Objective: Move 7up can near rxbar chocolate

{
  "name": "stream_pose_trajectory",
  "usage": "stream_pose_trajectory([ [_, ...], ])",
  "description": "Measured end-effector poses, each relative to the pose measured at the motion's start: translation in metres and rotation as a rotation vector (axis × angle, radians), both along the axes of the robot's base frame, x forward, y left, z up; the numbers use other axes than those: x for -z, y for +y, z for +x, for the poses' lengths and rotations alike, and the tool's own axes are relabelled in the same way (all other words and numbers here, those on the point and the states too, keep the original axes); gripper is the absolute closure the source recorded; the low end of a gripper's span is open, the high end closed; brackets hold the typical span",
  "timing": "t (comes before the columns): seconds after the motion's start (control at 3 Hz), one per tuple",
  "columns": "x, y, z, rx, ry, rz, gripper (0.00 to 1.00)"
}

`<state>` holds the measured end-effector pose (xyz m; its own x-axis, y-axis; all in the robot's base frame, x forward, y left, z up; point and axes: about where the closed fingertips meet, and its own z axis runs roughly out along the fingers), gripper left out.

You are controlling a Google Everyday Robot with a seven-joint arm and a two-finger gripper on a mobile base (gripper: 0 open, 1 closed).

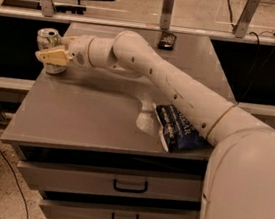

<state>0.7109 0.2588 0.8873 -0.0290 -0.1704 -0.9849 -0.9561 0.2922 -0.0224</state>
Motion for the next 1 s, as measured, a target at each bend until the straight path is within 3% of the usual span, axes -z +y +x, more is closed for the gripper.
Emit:
stream_pose_trajectory([
  [0.33,-0.006,-0.013,0.004,0.02,-0.007,0.029,0.62],
  [0.67,-0.029,-0.051,0.008,0.057,-0.05,0.06,0.86],
  [1.0,-0.042,-0.124,0.007,0.116,-0.083,0.035,1.0],
])
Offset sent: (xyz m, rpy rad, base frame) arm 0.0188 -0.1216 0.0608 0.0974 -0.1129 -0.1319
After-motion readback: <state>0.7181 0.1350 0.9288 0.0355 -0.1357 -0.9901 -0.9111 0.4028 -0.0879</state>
